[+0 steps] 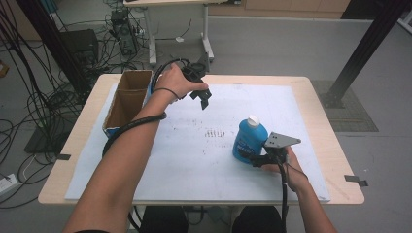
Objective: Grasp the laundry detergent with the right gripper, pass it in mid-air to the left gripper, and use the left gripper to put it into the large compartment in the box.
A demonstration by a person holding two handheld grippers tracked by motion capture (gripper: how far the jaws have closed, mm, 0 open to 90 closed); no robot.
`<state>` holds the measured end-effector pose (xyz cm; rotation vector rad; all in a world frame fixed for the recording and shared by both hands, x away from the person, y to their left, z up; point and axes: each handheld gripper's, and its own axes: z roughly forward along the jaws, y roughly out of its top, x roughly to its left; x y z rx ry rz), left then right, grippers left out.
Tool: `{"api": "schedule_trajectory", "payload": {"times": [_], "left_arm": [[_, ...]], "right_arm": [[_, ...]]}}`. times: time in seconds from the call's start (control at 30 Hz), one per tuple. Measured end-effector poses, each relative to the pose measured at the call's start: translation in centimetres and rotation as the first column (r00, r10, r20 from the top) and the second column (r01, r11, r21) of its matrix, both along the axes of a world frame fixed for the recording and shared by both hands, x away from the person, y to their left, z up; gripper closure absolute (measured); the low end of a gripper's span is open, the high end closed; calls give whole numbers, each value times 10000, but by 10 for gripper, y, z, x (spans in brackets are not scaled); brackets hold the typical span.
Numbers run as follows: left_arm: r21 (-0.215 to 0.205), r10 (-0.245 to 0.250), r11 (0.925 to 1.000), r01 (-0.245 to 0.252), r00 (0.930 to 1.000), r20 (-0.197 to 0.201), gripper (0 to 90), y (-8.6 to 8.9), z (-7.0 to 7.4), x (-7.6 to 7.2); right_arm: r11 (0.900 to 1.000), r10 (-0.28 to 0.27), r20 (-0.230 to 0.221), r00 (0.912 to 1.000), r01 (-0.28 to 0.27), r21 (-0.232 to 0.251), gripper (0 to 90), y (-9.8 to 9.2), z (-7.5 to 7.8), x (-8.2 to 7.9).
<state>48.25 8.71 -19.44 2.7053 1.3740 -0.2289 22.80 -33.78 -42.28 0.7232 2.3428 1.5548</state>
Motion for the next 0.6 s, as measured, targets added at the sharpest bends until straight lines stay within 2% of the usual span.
{"api": "schedule_trajectory", "payload": {"times": [0.6], "left_arm": [[-59, -6, 10000, 6, 10000, -13, 67, 0, -1, -1]], "right_arm": [[10000, -24, 0, 10000, 24, -27, 403, 1, 1, 0]]}}
